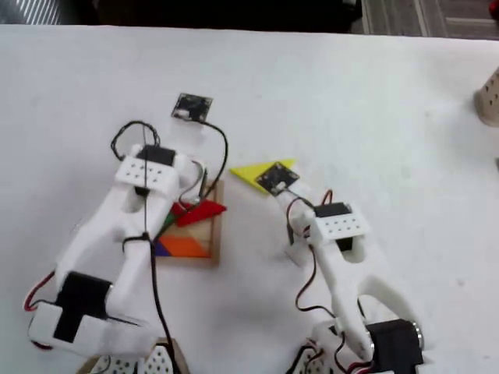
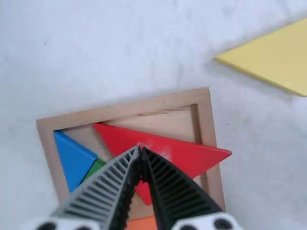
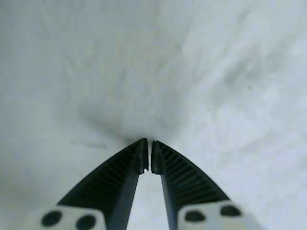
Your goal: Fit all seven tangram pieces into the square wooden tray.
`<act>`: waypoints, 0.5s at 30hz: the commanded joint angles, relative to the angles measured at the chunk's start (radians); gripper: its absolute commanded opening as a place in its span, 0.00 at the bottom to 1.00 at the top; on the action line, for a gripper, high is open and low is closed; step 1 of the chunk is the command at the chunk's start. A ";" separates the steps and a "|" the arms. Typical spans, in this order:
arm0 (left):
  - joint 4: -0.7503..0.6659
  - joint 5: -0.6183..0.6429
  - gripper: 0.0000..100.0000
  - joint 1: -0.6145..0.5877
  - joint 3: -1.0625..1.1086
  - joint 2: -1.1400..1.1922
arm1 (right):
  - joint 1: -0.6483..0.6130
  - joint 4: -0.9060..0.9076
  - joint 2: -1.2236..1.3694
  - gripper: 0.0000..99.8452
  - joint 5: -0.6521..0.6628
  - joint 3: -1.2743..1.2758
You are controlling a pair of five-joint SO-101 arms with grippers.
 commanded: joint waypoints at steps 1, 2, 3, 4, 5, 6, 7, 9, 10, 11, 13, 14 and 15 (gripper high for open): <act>0.002 0.005 0.02 0.024 0.028 -0.101 | 0.008 -0.021 -0.028 0.02 0.012 -0.008; 0.002 0.005 0.02 0.038 0.040 -0.119 | 0.008 -0.021 -0.028 0.02 0.012 -0.008; 0.002 0.003 0.02 0.051 0.052 -0.136 | 0.008 -0.021 -0.028 0.02 0.012 -0.008; 0.002 0.003 0.02 0.070 0.064 -0.153 | 0.008 -0.021 -0.028 0.02 0.012 -0.008; 0.002 -0.002 0.02 0.096 0.080 -0.168 | 0.008 -0.021 -0.028 0.02 0.012 -0.008; 0.002 -0.028 0.02 0.124 0.094 -0.180 | 0.008 -0.021 -0.028 0.02 0.012 -0.008; 0.002 -0.071 0.02 0.159 0.109 -0.186 | 0.008 -0.021 -0.028 0.02 0.012 -0.008; -0.002 -0.146 0.02 0.216 0.140 -0.191 | 0.008 -0.021 -0.028 0.02 0.012 -0.008; -0.018 -0.152 0.02 0.231 0.153 -0.191 | 0.008 -0.021 -0.028 0.02 0.012 -0.008; -0.041 -0.135 0.02 0.231 0.167 -0.191 | 0.008 -0.021 -0.028 0.02 0.012 -0.008; -0.083 -0.091 0.02 0.213 0.184 -0.191 | 0.008 -0.021 -0.028 0.02 0.012 -0.008; -0.098 -0.075 0.02 0.193 0.189 -0.191 | 0.008 -0.021 -0.028 0.02 0.011 -0.008; -0.109 -0.064 0.02 0.177 0.190 -0.191 | 0.008 -0.021 -0.028 0.02 0.008 -0.008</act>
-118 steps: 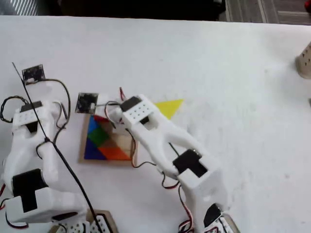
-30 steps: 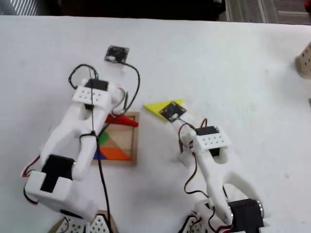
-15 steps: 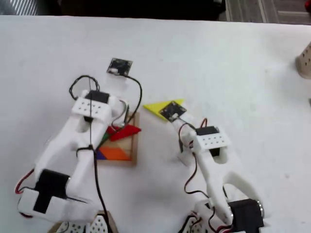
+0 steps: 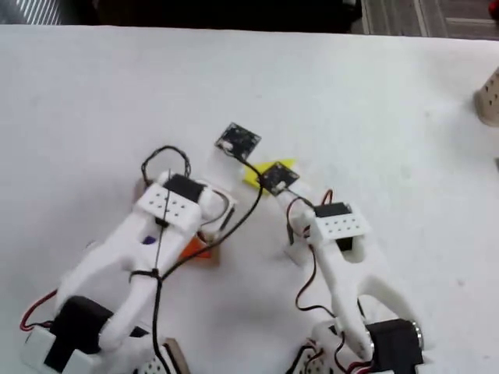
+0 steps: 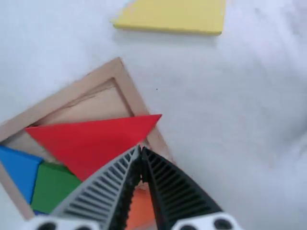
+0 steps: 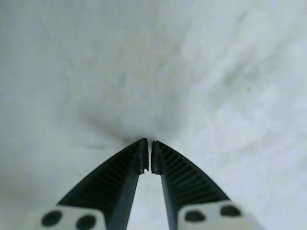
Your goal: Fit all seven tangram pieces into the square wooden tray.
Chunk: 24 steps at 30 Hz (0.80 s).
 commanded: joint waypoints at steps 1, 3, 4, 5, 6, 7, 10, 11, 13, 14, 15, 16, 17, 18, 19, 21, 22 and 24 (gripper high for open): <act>-0.054 0.037 0.02 -0.045 0.000 -0.045 | 0.008 -0.015 -0.028 0.02 0.005 -0.008; -0.058 0.037 0.02 -0.070 0.005 -0.045 | 0.008 -0.015 -0.028 0.02 0.005 -0.005; -0.058 0.037 0.02 -0.074 0.006 -0.045 | 0.008 -0.013 -0.028 0.02 0.003 -0.005; -0.057 0.037 0.02 -0.074 0.006 -0.045 | 0.010 -0.013 -0.028 0.02 0.003 -0.005; -0.057 0.034 0.02 -0.073 0.008 -0.044 | 0.012 -0.012 -0.028 0.02 0.003 -0.005; -0.057 0.032 0.02 -0.071 0.014 -0.044 | 0.012 -0.012 -0.028 0.02 0.003 -0.005; -0.100 0.031 0.02 -0.067 0.038 -0.044 | 0.015 -0.007 -0.028 0.02 0.003 -0.003; -0.114 0.031 0.02 -0.071 0.044 -0.044 | 0.016 0.002 -0.028 0.02 0.003 -0.003; -0.133 0.032 0.02 -0.073 0.051 -0.044 | 0.016 0.013 -0.030 0.02 0.003 -0.003; -0.138 0.034 0.02 -0.073 0.051 -0.044 | 0.018 0.013 -0.030 0.02 0.002 -0.003; -0.141 0.035 0.02 -0.073 0.049 -0.044 | 0.018 0.013 -0.031 0.02 0.002 -0.003; -0.143 0.037 0.02 -0.074 0.046 -0.044 | 0.018 0.013 -0.031 0.02 -0.006 -0.003; -0.144 0.037 0.02 -0.074 0.044 -0.044 | 0.018 0.013 -0.031 0.02 -0.026 -0.003; -0.144 0.037 0.02 -0.074 0.043 -0.044 | 0.018 0.013 -0.031 0.02 -0.035 -0.003; -0.152 0.034 0.02 -0.074 0.040 -0.044 | 0.018 0.012 -0.033 0.02 -0.040 -0.003; -0.158 0.031 0.02 -0.074 0.032 -0.036 | 0.018 0.010 -0.033 0.02 -0.038 -0.003; -0.158 0.031 0.02 -0.074 0.021 -0.019 | 0.018 0.008 -0.033 0.02 -0.038 -0.003; -0.147 0.031 0.02 -0.077 -0.023 0.038 | 0.018 0.007 -0.031 0.02 -0.038 -0.003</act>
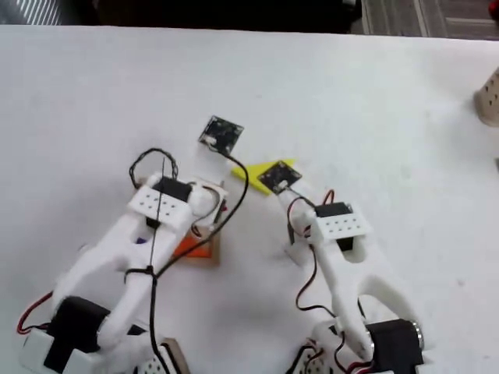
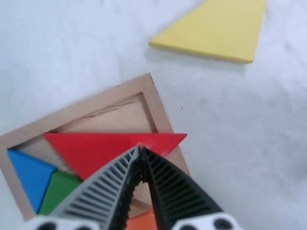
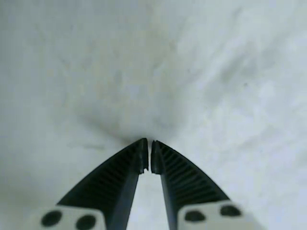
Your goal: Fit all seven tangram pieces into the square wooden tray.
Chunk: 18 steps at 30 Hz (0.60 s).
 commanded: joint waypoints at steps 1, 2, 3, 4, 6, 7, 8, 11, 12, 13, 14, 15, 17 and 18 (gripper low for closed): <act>-0.011 0.005 0.02 -0.019 -0.103 0.073 | 0.010 0.004 -0.031 0.02 -0.009 -0.003; 0.009 0.005 0.02 -0.021 -0.137 0.113 | 0.010 0.004 -0.030 0.02 -0.009 -0.003; 0.035 0.005 0.02 -0.021 -0.167 0.148 | 0.010 0.002 -0.030 0.02 -0.009 -0.005; 0.058 0.003 0.02 -0.021 -0.196 0.183 | 0.010 0.002 -0.028 0.02 -0.008 -0.005; 0.089 0.002 0.02 -0.013 -0.230 0.220 | 0.010 0.002 -0.028 0.02 -0.008 -0.005; 0.092 -0.002 0.02 -0.013 -0.230 0.222 | 0.010 0.002 -0.028 0.02 -0.008 -0.006; 0.095 -0.021 0.02 -0.013 -0.229 0.216 | 0.010 0.002 -0.028 0.02 -0.008 -0.006; 0.110 -0.077 0.02 -0.004 -0.204 0.174 | 0.010 0.002 -0.028 0.02 -0.008 -0.006; 0.117 -0.080 0.02 0.010 -0.187 0.148 | 0.010 -0.001 -0.028 0.02 -0.008 -0.006; 0.117 -0.081 0.02 0.022 -0.163 0.116 | 0.010 -0.005 -0.028 0.02 -0.008 -0.006; 0.110 -0.083 0.02 0.039 -0.130 0.079 | 0.010 -0.005 -0.028 0.02 -0.008 -0.006; 0.103 -0.083 0.02 0.059 -0.098 0.036 | 0.010 -0.005 -0.028 0.02 -0.008 -0.006; 0.072 -0.083 0.02 0.091 -0.026 -0.047 | 0.010 -0.005 -0.028 0.02 -0.008 -0.006; 0.054 -0.083 0.02 0.108 0.008 -0.079 | 0.010 -0.005 -0.028 0.02 -0.008 -0.006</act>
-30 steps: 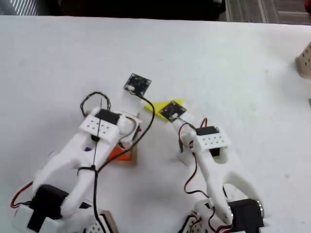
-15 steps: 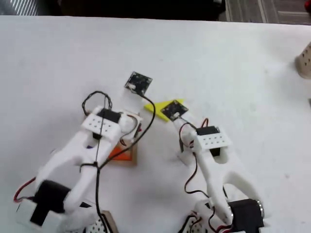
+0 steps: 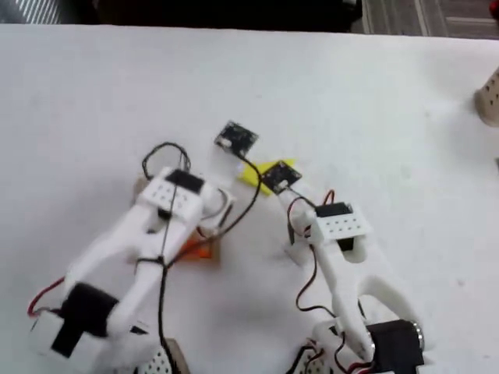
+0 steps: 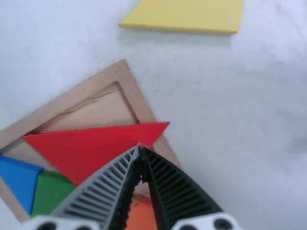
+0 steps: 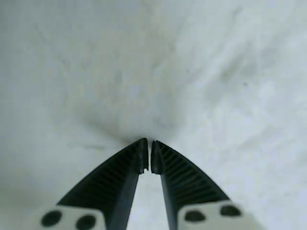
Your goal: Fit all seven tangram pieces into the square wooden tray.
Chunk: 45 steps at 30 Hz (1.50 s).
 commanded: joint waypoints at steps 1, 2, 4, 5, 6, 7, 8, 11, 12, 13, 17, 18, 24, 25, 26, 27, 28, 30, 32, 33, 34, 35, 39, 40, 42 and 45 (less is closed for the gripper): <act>-0.057 -0.009 0.02 0.064 0.087 -0.154 | 0.012 -0.005 -0.028 0.02 -0.008 -0.006; -0.069 -0.009 0.02 0.076 0.110 -0.162 | 0.012 -0.005 -0.028 0.02 -0.008 -0.006; -0.080 -0.005 0.02 0.090 0.118 -0.151 | 0.012 -0.004 -0.028 0.02 -0.008 -0.006; -0.080 -0.002 0.02 0.088 0.112 -0.131 | 0.012 -0.002 -0.028 0.02 -0.008 -0.006; -0.081 0.000 0.02 0.088 0.097 -0.102 | 0.012 -0.002 -0.028 0.02 -0.008 -0.006; -0.081 0.000 0.02 0.087 0.075 -0.065 | 0.012 -0.001 -0.028 0.02 -0.008 -0.006; -0.081 0.000 0.02 0.081 0.049 -0.024 | 0.012 -0.001 -0.028 0.02 -0.008 -0.006; -0.060 0.000 0.02 0.041 -0.055 0.111 | 0.008 -0.001 -0.028 0.02 -0.008 -0.005; -0.041 0.000 0.02 0.022 -0.094 0.150 | 0.007 -0.001 -0.028 0.02 -0.008 -0.005; -0.021 0.000 0.02 0.004 -0.130 0.179 | 0.007 -0.001 -0.028 0.02 -0.008 -0.005; -0.003 0.000 0.02 -0.056 -0.201 0.220 | 0.007 -0.001 -0.028 0.02 -0.008 -0.005; -0.003 0.000 0.02 -0.064 -0.204 0.220 | 0.007 -0.001 -0.028 0.02 -0.008 -0.005; -0.026 0.000 0.02 -0.093 -0.207 0.220 | 0.007 -0.001 -0.028 0.02 -0.008 -0.005; -0.034 0.000 0.02 -0.105 -0.207 0.220 | 0.007 -0.001 -0.028 0.02 -0.008 -0.005; -0.041 0.000 0.02 -0.120 -0.207 0.220 | 0.007 -0.001 -0.028 0.02 -0.008 -0.005; -0.049 0.000 0.02 -0.137 -0.207 0.220 | 0.008 -0.001 -0.028 0.02 -0.008 -0.005; -0.057 0.000 0.02 -0.153 -0.207 0.220 | 0.008 0.001 -0.028 0.02 -0.008 -0.005; -0.066 0.000 0.02 -0.183 -0.209 0.220 | 0.008 0.001 -0.028 0.02 -0.008 -0.005; -0.063 0.000 0.02 -0.205 -0.209 0.220 | 0.008 0.001 -0.028 0.02 -0.008 -0.005; -0.060 0.000 0.02 -0.213 -0.206 0.220 | 0.008 0.001 -0.028 0.02 -0.008 -0.005; -0.060 0.000 0.02 -0.214 -0.203 0.220 | 0.008 0.001 -0.028 0.02 -0.008 -0.005; -0.058 0.000 0.02 -0.213 -0.199 0.219 | 0.008 0.001 -0.028 0.02 -0.008 -0.005; -0.025 0.000 0.02 -0.203 -0.198 0.170 | 0.008 -0.001 -0.028 0.02 -0.008 -0.005; -0.023 0.000 0.02 -0.203 -0.189 0.147 | 0.008 -0.001 -0.028 0.02 -0.008 -0.005; -0.035 0.000 0.02 -0.205 -0.153 0.090 | 0.008 -0.001 -0.028 0.02 -0.008 -0.005; -0.091 0.000 0.02 -0.208 -0.077 -0.004 | 0.008 -0.002 -0.028 0.02 -0.008 -0.005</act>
